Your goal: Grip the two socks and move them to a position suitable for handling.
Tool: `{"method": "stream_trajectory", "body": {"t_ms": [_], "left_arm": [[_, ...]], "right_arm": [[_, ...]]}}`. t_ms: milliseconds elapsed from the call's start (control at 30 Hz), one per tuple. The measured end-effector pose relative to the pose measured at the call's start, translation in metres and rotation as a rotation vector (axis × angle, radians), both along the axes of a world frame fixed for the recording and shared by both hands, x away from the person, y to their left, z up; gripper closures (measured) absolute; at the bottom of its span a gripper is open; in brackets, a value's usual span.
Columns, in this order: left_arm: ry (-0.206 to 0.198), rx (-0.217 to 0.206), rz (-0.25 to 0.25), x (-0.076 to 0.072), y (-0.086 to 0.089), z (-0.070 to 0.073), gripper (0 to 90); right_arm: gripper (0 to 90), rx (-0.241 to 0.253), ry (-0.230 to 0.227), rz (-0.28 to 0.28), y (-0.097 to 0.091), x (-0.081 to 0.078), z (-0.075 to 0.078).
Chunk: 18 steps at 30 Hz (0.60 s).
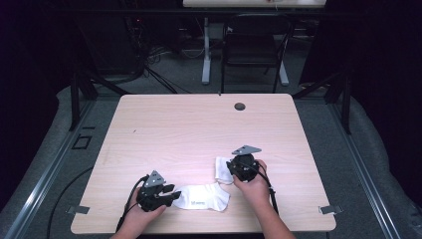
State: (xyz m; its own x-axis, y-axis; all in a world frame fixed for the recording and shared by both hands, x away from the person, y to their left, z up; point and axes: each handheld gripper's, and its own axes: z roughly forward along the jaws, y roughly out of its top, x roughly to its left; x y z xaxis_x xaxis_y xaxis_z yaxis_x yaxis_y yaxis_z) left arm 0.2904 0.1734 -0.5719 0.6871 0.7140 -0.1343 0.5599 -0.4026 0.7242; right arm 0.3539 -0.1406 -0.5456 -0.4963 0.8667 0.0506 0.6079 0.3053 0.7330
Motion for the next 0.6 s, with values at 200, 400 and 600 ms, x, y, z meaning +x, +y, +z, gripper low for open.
{"method": "stream_trajectory", "body": {"t_ms": [200,400,600], "left_arm": [[0.001,-0.003,0.011,0.001,0.002,0.000,59.3],[0.005,-0.007,0.018,0.001,0.002,0.000,59.2],[0.003,-0.001,0.013,0.002,0.002,-0.001,59.2]], "right_arm": [[72.9,0.000,0.031,-0.064,-0.020,0.006,-0.004],[68.4,0.020,0.055,-0.086,-0.026,0.006,-0.015],[64.2,0.049,0.078,-0.083,-0.030,0.002,-0.019]]}}
